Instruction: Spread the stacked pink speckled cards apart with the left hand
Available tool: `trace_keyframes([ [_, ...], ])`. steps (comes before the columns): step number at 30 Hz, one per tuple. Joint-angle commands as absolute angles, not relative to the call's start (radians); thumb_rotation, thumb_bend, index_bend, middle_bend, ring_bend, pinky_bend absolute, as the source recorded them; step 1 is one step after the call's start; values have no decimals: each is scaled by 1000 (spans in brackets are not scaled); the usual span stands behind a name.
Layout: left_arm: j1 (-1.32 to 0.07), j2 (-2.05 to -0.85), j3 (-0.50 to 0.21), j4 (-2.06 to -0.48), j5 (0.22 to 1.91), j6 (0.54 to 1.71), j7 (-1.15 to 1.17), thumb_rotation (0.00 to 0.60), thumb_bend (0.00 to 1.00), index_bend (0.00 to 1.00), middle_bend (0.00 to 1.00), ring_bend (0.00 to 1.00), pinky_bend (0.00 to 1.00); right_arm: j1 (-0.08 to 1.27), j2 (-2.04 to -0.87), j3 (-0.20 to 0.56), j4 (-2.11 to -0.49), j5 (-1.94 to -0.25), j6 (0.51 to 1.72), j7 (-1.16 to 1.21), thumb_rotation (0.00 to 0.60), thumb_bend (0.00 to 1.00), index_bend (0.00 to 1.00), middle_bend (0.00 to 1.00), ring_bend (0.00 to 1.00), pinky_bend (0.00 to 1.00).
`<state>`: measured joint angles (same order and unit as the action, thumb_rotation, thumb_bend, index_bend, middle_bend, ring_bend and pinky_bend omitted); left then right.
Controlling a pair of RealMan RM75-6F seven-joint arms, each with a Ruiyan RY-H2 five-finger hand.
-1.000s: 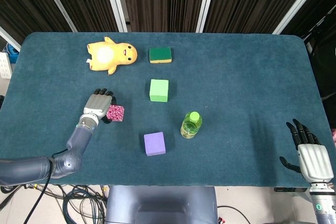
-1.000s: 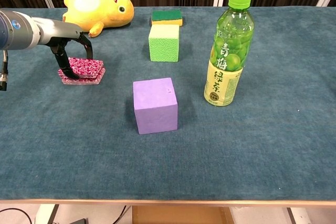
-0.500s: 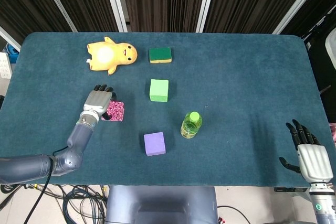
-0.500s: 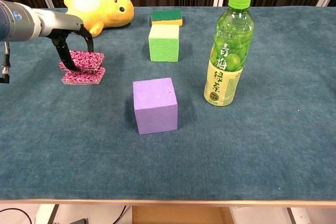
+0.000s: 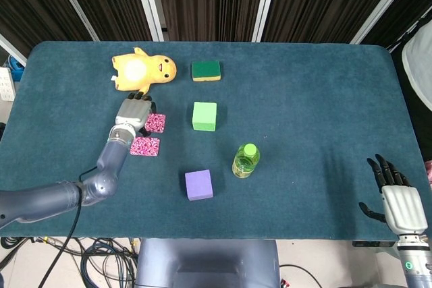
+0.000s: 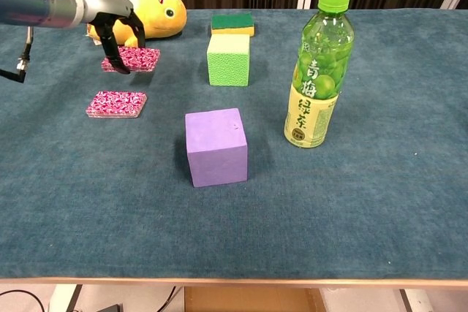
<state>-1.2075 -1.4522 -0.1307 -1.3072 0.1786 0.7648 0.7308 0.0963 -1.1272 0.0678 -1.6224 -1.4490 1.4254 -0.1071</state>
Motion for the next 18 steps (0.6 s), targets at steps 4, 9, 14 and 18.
trace_keyframes([
  [4, -1258, -1574, -142, -1117, 154, 670, 732, 600, 260, 506, 210, 12, 0, 98, -1129, 67, -1618, -1441, 1417, -109, 600, 185, 0, 5, 62, 212],
  [9, -1266, -1623, -139, -1040, 153, 646, 728, 600, 260, 505, 210, 12, 0, 99, -1127, 70, -1619, -1437, 1417, -107, 600, 186, 0, 4, 63, 212],
  [14, -1280, -1672, -141, -978, 143, 622, 726, 600, 259, 505, 210, 12, 0, 95, -1122, 70, -1623, -1436, 1422, -105, 600, 185, 0, 5, 63, 212],
  [18, -1287, -1697, -142, -952, 132, 622, 733, 600, 240, 497, 210, 12, 0, 94, -1120, 70, -1622, -1435, 1424, -101, 600, 185, 0, 5, 62, 212],
])
